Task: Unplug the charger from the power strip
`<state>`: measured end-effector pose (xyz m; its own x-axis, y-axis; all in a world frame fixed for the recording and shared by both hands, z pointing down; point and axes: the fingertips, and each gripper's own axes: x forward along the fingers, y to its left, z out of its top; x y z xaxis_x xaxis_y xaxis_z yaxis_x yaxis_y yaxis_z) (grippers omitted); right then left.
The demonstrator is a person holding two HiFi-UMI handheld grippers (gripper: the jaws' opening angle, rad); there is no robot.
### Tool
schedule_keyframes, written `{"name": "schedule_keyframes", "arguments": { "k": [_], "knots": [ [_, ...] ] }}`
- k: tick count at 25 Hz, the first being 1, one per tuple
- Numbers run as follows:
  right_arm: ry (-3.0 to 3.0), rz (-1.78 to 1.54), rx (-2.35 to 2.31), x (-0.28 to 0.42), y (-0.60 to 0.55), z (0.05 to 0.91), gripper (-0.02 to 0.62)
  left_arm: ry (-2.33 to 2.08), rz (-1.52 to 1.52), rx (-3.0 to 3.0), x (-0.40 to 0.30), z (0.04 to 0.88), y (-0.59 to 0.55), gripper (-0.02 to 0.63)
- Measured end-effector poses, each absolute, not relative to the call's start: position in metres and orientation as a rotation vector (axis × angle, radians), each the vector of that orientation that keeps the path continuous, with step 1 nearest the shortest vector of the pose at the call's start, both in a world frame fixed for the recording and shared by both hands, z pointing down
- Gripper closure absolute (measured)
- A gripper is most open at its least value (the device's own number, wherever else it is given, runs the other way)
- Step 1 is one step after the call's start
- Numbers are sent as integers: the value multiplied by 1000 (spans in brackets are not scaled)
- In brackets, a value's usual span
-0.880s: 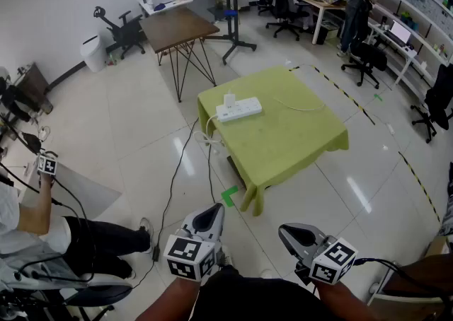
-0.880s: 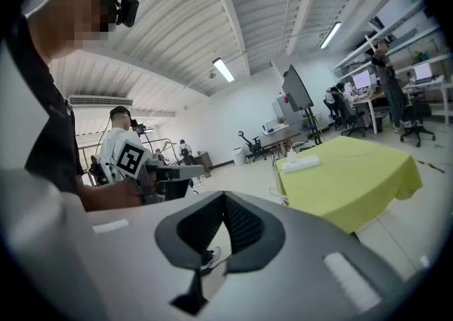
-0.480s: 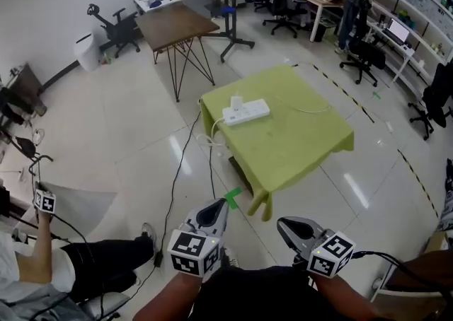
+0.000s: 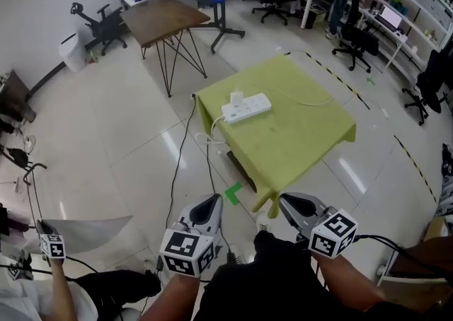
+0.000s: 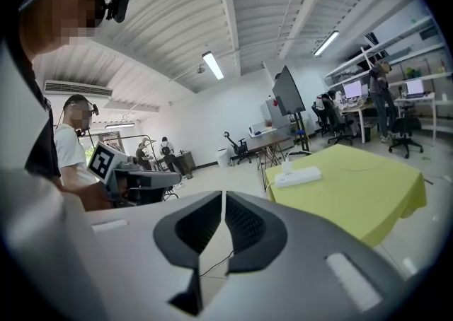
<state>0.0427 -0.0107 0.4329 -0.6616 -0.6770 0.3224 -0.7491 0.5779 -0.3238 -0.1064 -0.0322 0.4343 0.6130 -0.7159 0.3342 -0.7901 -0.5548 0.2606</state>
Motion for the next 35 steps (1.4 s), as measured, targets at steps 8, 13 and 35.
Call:
{"name": "schedule_keyframes", "arguments": {
  "k": [8,13,35],
  "knots": [
    [-2579,587,1193,39,-103,455,524,-1276,328,2396,-133,436,-52,600],
    [-2520,571,1211,37,-186,492,476,-1371,350,2362,-150,432,-82,600],
    [-2372,708,1266,22,-428,613,345,-1432,569,2197,-125,477,-205,600]
  ]
}}
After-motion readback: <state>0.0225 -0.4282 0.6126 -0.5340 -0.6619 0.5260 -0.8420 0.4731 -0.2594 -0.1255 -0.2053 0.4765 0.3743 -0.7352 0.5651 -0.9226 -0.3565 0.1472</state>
